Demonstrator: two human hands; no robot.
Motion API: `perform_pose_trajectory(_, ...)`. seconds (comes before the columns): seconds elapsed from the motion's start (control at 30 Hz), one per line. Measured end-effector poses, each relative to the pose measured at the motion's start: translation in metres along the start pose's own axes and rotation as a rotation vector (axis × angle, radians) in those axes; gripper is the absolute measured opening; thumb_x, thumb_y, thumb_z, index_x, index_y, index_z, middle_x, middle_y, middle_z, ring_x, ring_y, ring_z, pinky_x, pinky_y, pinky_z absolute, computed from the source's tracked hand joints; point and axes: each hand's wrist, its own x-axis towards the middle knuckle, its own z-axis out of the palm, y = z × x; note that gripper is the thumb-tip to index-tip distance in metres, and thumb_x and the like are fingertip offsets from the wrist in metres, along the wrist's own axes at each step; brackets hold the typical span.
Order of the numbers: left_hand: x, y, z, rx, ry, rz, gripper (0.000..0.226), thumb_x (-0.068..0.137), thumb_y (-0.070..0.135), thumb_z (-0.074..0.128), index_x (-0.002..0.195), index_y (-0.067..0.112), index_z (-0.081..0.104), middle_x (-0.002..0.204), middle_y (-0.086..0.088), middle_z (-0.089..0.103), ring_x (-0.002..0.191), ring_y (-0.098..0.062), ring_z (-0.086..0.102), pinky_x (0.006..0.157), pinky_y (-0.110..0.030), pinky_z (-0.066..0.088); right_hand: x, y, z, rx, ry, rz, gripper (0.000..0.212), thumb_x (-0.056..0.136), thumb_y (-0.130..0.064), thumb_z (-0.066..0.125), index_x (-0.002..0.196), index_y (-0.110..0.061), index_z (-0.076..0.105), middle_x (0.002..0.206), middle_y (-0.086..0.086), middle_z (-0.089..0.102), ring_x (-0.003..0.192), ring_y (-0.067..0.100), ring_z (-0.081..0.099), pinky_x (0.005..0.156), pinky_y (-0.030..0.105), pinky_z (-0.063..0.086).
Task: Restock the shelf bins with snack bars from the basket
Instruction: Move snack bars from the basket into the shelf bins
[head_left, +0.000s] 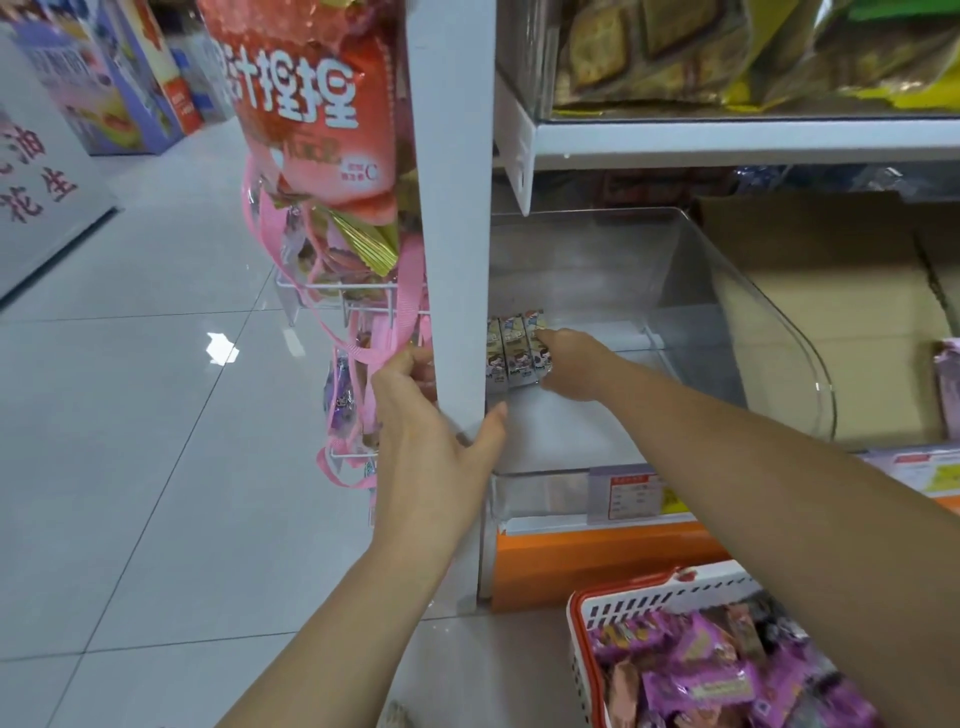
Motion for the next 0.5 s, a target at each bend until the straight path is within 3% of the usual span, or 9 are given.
perform_pose_trajectory(0.13, 0.000, 0.001, 0.000, -0.004, -0.010, -0.003, 0.066, 0.078, 0.021, 0.074, 0.128, 0.016, 0.031, 0.123, 0.002, 0.043, 0.111, -0.009, 0.049, 0.086, -0.009, 0.039, -0.006, 0.004, -0.006, 0.032, -0.026, -0.033, 0.070, 0.091, -0.015, 0.060, 0.149, -0.008, 0.021, 0.146, 0.014, 0.039, 0.131, 0.030, 0.040, 0.100, 0.032, 0.037)
perform_pose_trajectory(0.3, -0.010, 0.004, -0.001, -0.029, -0.018, -0.012, 0.066, 0.080, 0.021, 0.074, 0.130, 0.020, 0.031, 0.130, -0.002, 0.041, 0.118, -0.011, 0.047, 0.102, -0.033, 0.043, -0.040, 0.012, -0.020, 0.143, 0.102, -0.072, 0.063, 0.089, -0.020, 0.064, 0.145, -0.013, 0.035, 0.144, 0.011, 0.044, 0.130, 0.027, 0.043, 0.104, 0.034, 0.038)
perform_pose_trajectory(0.43, -0.039, 0.014, -0.005, 0.071, 0.185, 0.101, 0.061, 0.081, 0.017, 0.073, 0.129, 0.014, 0.036, 0.120, 0.003, 0.032, 0.107, -0.007, 0.042, 0.096, -0.007, 0.032, -0.097, 0.012, -0.026, 0.283, 0.275, -0.170, 0.040, 0.091, -0.020, 0.061, 0.130, -0.014, 0.055, 0.126, 0.003, 0.061, 0.110, 0.016, 0.055, 0.093, 0.022, 0.040)
perform_pose_trajectory(0.5, -0.055, 0.019, -0.008, 0.118, 0.214, 0.190, 0.046, 0.081, 0.021, 0.067, 0.119, 0.018, 0.041, 0.110, 0.011, 0.033, 0.100, -0.009, 0.044, 0.091, -0.011, 0.034, -0.132, 0.015, -0.021, 0.334, 0.379, -0.221, 0.029, 0.090, -0.019, 0.061, 0.119, -0.017, 0.062, 0.107, -0.005, 0.066, 0.095, 0.012, 0.058, 0.088, 0.026, 0.046)
